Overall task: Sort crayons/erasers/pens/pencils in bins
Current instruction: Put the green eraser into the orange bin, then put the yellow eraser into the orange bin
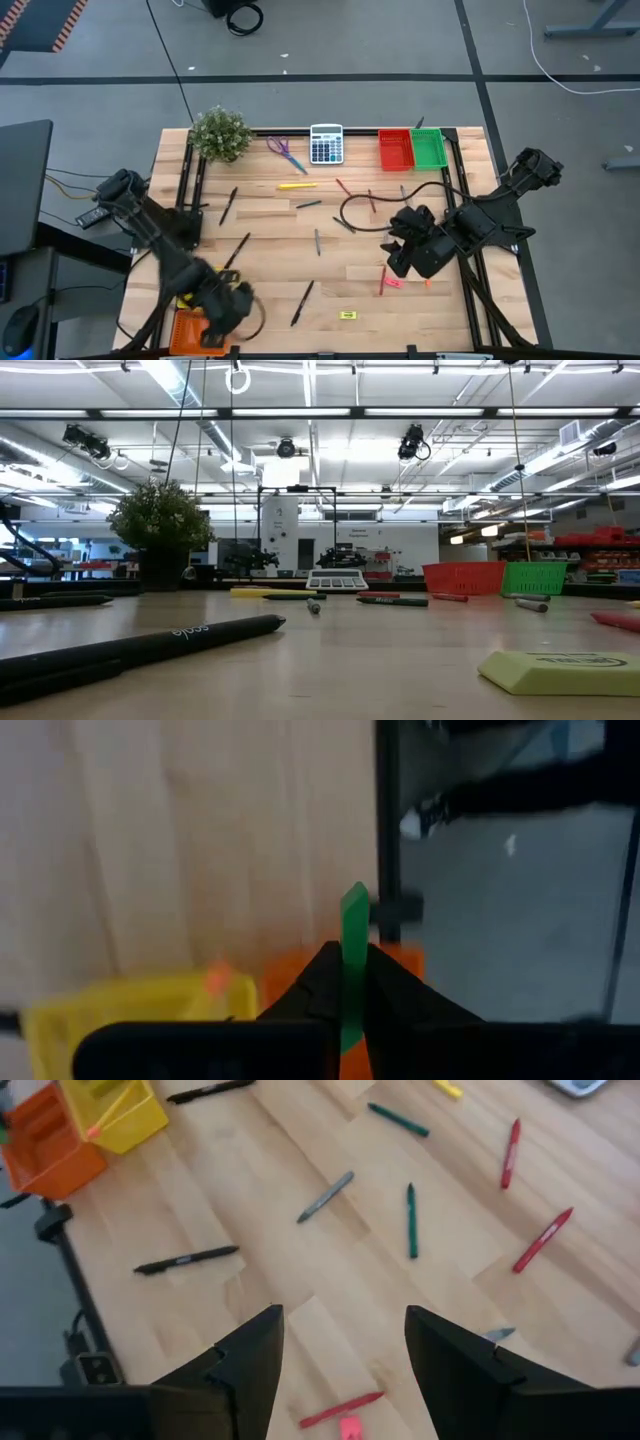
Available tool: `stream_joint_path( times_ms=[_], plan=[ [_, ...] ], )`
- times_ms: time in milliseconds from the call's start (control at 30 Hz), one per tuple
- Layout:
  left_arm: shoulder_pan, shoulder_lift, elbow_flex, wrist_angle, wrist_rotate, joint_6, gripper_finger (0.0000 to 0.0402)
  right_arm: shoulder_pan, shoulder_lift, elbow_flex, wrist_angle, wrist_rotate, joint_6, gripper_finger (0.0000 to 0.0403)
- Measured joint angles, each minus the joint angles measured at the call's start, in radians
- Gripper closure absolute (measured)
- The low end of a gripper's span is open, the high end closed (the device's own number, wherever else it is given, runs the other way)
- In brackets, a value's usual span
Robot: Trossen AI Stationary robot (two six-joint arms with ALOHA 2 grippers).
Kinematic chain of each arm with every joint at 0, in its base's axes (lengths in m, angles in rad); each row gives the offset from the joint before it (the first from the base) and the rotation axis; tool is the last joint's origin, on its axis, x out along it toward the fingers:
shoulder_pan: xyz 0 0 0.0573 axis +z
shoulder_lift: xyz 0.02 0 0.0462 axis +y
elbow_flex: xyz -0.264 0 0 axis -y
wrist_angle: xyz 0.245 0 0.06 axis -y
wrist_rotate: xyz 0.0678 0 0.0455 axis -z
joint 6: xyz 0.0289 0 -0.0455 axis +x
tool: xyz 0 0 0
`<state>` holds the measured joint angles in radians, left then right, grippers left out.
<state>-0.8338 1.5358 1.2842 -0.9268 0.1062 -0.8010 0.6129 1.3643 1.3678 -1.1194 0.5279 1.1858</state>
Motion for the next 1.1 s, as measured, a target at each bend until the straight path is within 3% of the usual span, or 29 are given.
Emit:
stream_joint_path(
  times_ms=[267, 433, 667, 933, 1100],
  plan=[
    [-0.168, 0.003, 0.0, -0.124, -0.012, -0.034, 0.0376, -0.045, 0.0, 0.0, 0.001, 0.001, -0.001, 0.0187],
    [-0.229, 0.003, 0.0, -0.124, -0.052, -0.034, 0.0353, -0.048, 0.0, 0.0, 0.002, 0.0, 0.015, 0.0187],
    [-0.249, 0.003, 0.0, -0.126, -0.123, -0.034, 0.0313, -0.047, 0.0, 0.0, 0.072, -0.004, 0.022, 0.0187],
    [-0.247, 0.003, 0.0, -0.127, -0.14, -0.034, 0.022, -0.018, 0.0, 0.0, 0.107, -0.013, 0.02, 0.0187],
    [-0.182, 0.003, 0.0, -0.126, -0.139, -0.029, 0.0187, -0.001, 0.0, 0.0, 0.106, -0.028, 0.028, 0.0187]
  ],
)
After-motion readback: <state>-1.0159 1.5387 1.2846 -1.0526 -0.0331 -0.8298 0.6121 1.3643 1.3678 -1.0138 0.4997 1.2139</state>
